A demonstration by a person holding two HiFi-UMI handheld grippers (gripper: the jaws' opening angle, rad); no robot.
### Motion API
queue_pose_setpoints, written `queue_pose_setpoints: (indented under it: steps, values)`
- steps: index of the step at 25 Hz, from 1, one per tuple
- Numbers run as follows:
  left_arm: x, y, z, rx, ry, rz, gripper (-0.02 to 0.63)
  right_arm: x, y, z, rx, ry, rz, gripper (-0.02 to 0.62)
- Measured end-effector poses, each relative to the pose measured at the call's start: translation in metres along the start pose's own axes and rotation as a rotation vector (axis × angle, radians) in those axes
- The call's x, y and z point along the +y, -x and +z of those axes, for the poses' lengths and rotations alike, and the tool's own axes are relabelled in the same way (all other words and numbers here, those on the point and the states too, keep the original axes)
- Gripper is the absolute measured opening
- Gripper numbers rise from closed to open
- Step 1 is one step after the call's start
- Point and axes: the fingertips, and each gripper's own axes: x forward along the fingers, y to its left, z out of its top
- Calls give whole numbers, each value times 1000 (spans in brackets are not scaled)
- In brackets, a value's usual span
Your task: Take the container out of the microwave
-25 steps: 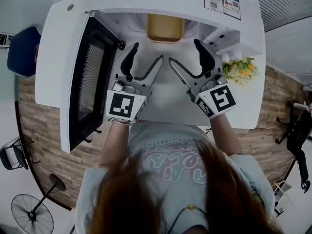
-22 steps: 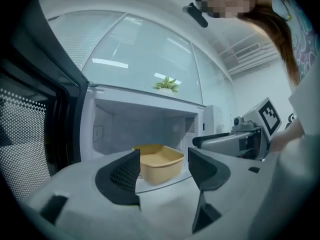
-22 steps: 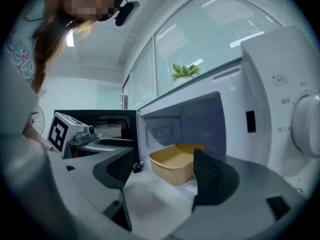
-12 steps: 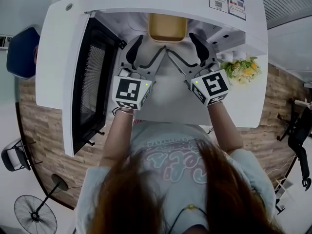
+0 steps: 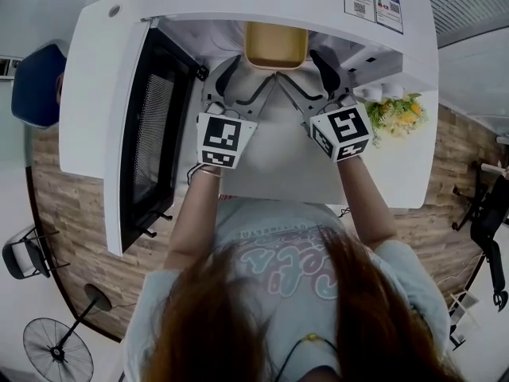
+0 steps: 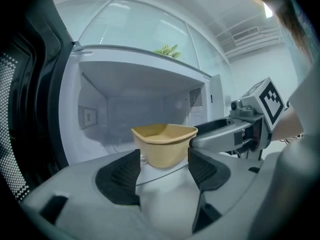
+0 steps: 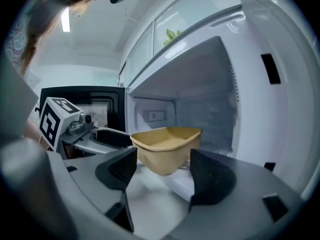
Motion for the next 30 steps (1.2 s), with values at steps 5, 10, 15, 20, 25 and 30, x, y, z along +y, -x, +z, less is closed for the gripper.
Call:
queue_pose_setpoints:
  steps: [5, 10, 15, 20, 25, 30]
  values:
    - [3, -4, -2, 6, -9, -5, 296, -1, -4, -6, 16, 10, 4, 311]
    - [4, -7, -2, 18, -34, -14, 244, 2, -8, -7, 14, 25, 26, 304]
    - [4, -8, -1, 17, -38, -25, 227, 5, -10, -5, 6, 35, 40, 276]
    - [3, -8, -1, 25, -24, -25, 222, 3, -10, -4, -2, 30, 21, 245]
    - [2, -6, 2, 23, -14, -27, 219, 4, -8, -1, -7, 30, 21, 244]
    - [0, -4, 7, 14, -10, -23, 219, 5, -4, 4, -18, 31, 17, 244]
